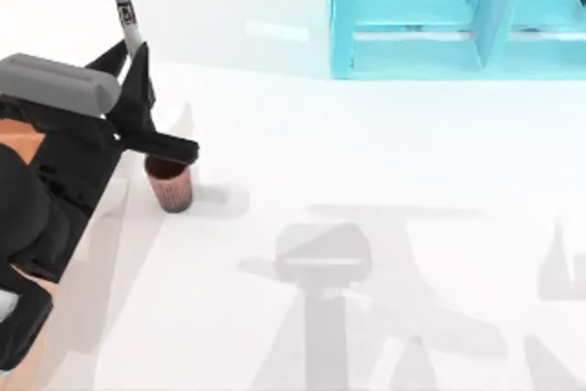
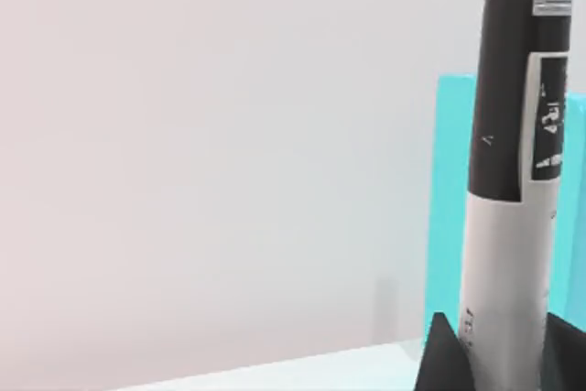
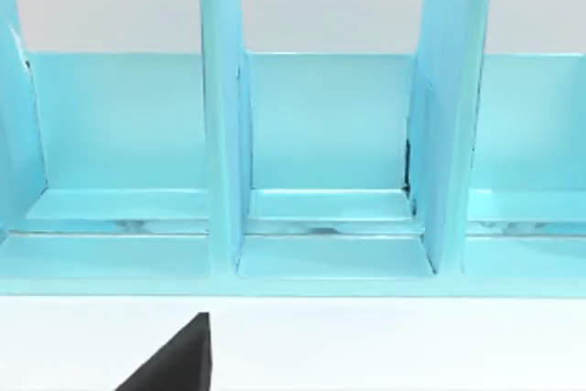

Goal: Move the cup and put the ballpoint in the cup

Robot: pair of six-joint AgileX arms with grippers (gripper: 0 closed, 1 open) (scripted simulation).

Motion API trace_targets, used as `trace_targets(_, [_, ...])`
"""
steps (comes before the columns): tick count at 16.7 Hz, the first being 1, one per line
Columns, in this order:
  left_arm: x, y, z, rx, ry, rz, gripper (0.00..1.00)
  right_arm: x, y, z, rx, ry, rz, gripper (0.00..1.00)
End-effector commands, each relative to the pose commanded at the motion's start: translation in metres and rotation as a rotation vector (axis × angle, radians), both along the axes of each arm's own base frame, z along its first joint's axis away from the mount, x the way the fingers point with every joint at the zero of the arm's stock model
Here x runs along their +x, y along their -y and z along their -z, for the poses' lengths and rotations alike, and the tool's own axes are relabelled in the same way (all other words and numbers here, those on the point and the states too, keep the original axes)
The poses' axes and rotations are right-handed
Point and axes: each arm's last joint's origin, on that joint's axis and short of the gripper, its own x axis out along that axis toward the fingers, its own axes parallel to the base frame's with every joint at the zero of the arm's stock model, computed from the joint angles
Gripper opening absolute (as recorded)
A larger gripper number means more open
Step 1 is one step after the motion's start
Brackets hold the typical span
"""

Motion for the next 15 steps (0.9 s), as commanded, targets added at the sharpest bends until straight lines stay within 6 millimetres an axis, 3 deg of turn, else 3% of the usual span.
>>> trace_targets(3, [0.0000, 0.0000, 0.0000, 0.000, 0.000, 0.000, 0.00, 0.0000, 0.0000, 0.0000, 0.000, 0.000, 0.000, 1.00])
trace_targets(15, [0.0000, 0.0000, 0.0000, 0.000, 0.000, 0.000, 0.90, 0.0000, 0.0000, 0.0000, 0.000, 0.000, 0.000, 1.00])
